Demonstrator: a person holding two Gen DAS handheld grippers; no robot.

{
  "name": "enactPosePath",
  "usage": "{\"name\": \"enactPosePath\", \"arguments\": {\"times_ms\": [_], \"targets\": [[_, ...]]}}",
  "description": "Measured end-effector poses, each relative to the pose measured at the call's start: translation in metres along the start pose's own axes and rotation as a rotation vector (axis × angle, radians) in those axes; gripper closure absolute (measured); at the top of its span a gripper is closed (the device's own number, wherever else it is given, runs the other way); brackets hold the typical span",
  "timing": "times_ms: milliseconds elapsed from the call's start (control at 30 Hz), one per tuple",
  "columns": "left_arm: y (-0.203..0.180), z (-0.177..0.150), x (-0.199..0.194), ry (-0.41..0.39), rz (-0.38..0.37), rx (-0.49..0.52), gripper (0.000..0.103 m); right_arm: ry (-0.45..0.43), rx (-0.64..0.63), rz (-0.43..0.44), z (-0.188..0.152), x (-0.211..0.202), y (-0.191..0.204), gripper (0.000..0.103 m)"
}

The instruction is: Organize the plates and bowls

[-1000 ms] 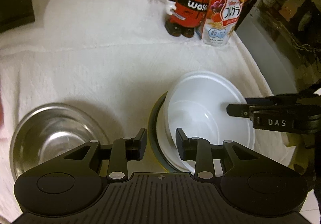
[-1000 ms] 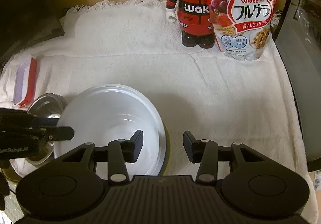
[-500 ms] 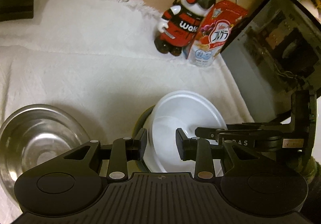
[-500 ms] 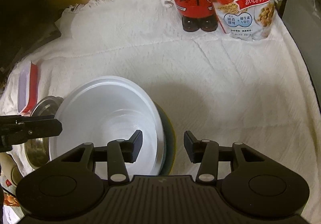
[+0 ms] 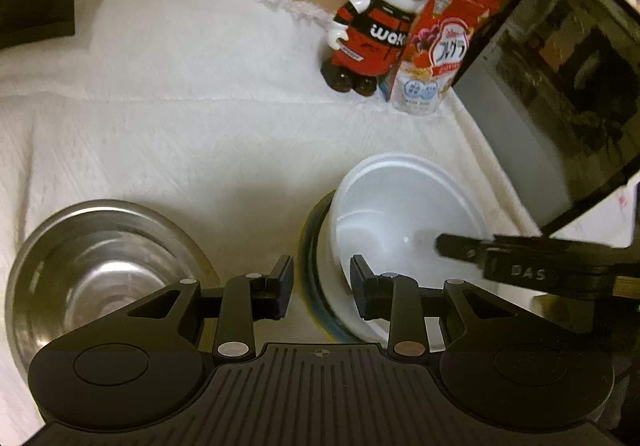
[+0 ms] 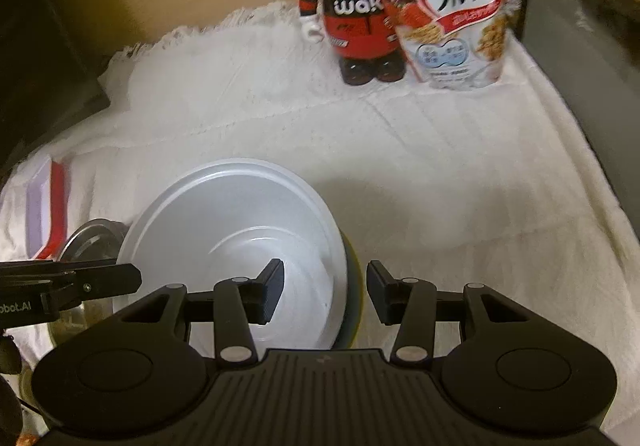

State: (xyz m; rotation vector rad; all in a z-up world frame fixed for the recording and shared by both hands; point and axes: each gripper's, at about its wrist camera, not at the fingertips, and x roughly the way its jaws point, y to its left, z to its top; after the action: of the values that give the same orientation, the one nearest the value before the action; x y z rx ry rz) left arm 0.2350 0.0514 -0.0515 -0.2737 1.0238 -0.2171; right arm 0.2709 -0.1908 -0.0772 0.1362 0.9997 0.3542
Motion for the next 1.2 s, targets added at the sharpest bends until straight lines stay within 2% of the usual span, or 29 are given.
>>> {"name": "enactPosePath", "arguments": {"times_ms": [67,167,267,400,533,733,833,967,1100,1200], "targets": [[-0.001,-0.001,0.001,0.003,0.007,0.016,0.069,-0.026,-0.006,-0.03,-0.005,-0.005,0.002,0.058],[0.0,-0.003,0.002,0.007,-0.005,-0.014,0.069,-0.043,-0.029,-0.062,-0.009,-0.011,0.003,0.057],[-0.002,-0.002,-0.002,-0.01,-0.006,-0.037,0.069,-0.016,-0.044,-0.041,-0.008,-0.013,0.001,0.057],[0.003,0.001,-0.007,-0.016,-0.071,-0.138,0.069,0.011,-0.059,-0.003,-0.001,-0.005,-0.004,0.057],[-0.008,0.005,-0.007,-0.021,-0.013,-0.104,0.069,0.007,-0.076,0.039,0.002,0.0,-0.007,0.057],[-0.007,0.014,-0.002,0.037,0.032,-0.159,0.069,-0.001,-0.094,0.062,0.009,0.0,-0.017,0.057],[-0.005,0.018,0.002,0.054,0.057,-0.175,0.069,-0.021,-0.096,0.064,0.012,-0.003,-0.023,0.052],[-0.007,0.017,0.013,0.095,0.069,-0.168,0.069,0.002,-0.1,0.08,0.015,0.004,-0.025,0.051],[-0.014,0.017,0.022,0.106,0.154,-0.122,0.069,0.028,-0.097,0.102,0.016,0.011,-0.022,0.051],[-0.015,0.018,0.027,0.118,0.143,-0.13,0.069,0.05,-0.105,0.099,0.015,0.017,-0.021,0.051]]}}
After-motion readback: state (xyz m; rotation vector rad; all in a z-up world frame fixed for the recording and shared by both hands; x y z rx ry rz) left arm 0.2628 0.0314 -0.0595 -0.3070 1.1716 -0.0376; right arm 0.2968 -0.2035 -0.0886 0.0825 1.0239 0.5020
